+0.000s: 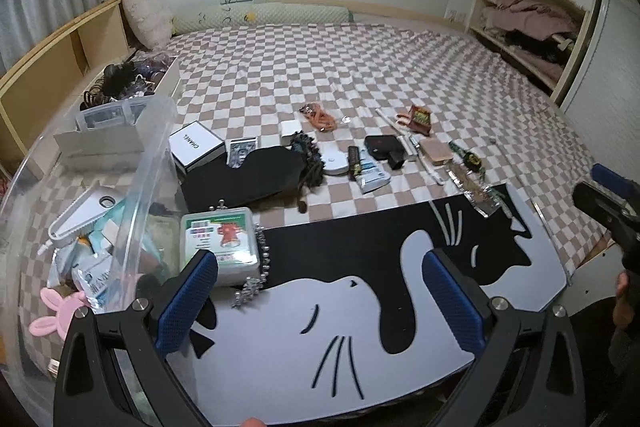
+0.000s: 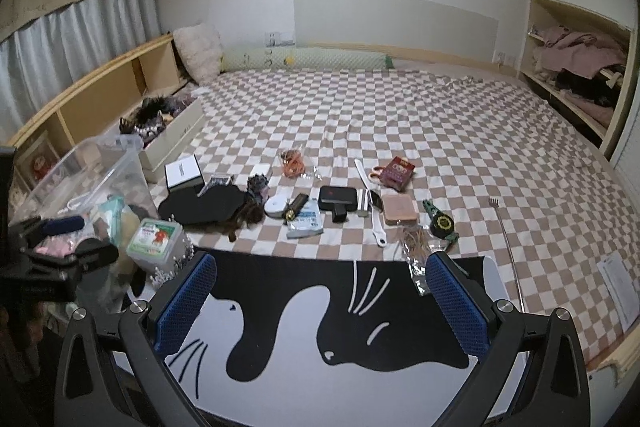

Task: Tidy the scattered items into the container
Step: 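Move both tools forward and down toward the black pouch and crocheted doll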

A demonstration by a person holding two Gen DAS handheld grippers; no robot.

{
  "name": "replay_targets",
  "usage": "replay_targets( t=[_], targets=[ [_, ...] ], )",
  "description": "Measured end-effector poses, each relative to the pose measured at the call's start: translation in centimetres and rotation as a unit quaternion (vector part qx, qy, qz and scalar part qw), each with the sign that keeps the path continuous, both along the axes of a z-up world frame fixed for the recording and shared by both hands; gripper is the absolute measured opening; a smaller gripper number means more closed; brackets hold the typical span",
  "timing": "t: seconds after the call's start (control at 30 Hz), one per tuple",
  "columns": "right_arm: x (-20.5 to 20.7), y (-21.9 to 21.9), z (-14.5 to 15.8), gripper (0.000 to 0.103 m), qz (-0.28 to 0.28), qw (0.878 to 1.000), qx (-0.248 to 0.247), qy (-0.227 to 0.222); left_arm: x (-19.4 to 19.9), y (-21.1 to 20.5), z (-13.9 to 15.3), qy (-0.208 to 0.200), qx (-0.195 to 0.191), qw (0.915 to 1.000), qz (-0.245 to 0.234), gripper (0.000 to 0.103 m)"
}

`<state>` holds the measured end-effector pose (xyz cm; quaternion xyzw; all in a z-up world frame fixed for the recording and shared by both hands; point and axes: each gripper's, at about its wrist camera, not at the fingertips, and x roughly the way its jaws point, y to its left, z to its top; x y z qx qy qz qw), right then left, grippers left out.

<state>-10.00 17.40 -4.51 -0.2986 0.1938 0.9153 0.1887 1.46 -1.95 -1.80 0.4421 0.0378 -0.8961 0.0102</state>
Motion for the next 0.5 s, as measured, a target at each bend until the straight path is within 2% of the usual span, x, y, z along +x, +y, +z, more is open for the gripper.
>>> replay_targets(
  t=[0.2,0.5],
  targets=[
    [-0.8,0.3,-1.1,0.103,0.025,0.999,-0.014,-0.034,-2.0,-1.2,-1.8,-0.055,0.009,0.9984,0.009,0.103],
    [-4.2,-0.1,-2.4,0.103,0.069,0.994,-0.022,-0.084,-4.9,-2.1,-5.0,-0.116,-0.020,0.9927,0.025,0.103]
  ],
)
